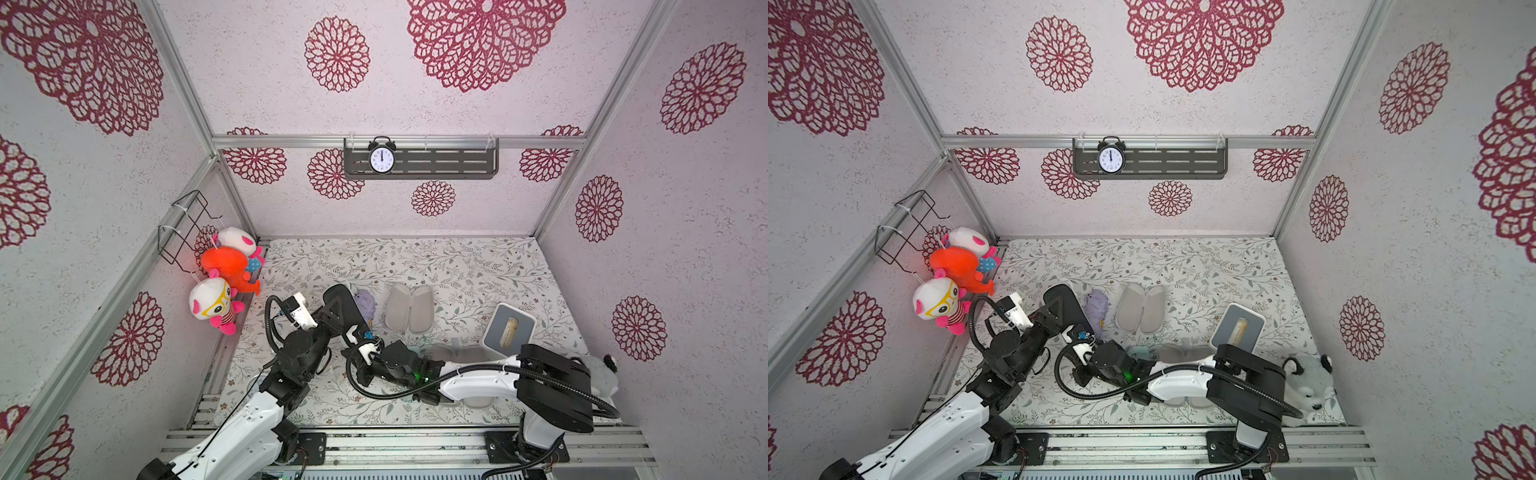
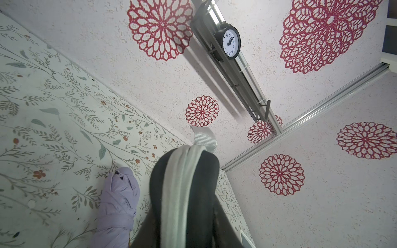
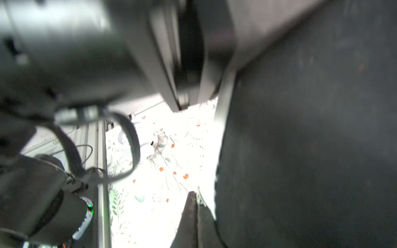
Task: Put umbrellas into zippered umbrella sleeves
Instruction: Zip the zipper on the umbrella sleeve.
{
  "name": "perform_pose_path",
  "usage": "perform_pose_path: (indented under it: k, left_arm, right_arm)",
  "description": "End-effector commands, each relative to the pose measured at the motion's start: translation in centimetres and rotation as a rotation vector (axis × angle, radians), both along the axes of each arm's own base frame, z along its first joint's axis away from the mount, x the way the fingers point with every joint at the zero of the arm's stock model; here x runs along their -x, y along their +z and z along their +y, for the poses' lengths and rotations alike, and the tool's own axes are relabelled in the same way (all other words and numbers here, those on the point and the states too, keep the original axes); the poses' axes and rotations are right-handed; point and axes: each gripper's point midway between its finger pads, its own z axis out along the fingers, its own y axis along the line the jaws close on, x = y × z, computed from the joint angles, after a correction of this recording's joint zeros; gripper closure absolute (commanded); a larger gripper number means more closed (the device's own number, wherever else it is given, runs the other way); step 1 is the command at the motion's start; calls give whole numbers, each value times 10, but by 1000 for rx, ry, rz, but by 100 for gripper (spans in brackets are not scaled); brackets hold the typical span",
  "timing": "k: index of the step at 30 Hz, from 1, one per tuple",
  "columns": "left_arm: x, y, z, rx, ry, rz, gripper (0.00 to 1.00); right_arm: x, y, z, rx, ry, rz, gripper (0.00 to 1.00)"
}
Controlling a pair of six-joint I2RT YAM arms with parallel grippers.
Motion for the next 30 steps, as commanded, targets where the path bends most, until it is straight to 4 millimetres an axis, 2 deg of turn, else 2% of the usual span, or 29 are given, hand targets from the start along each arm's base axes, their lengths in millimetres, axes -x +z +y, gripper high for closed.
perform_pose_path:
  k: [1, 4, 7, 9, 11, 14, 17, 26, 30]
  left_arm:
    - [13, -8, -20, 21, -105, 18, 100]
    - [15, -16, -20, 28, -116, 35, 100]
    - [17, -26, -21, 17, -127, 61, 100]
    - [19, -30, -23, 19, -139, 81, 100]
    - [22, -41, -24, 15, -153, 122, 100]
    - [26, -64, -29, 23, -183, 207, 100]
    - [33, -90, -34, 28, -210, 289, 100]
    - [47, -150, -43, 23, -222, 453, 100]
    - [54, -170, -49, 7, -238, 487, 95]
  right_arm:
    - [-20, 100, 7, -297, -83, -88, 100]
    - [-25, 103, 10, -301, -107, -94, 100]
    - [-30, 96, 12, -271, -132, -93, 100]
    - [-32, 79, 14, -230, -138, -73, 100]
    - [-33, 50, 13, -166, -152, -24, 100]
    - [-32, 10, 15, -88, -156, 57, 100]
    - [-27, -21, 16, -42, -141, 123, 100]
    - [-21, -63, 9, -20, -147, 206, 100]
    - [-17, -85, 8, -19, -137, 257, 100]
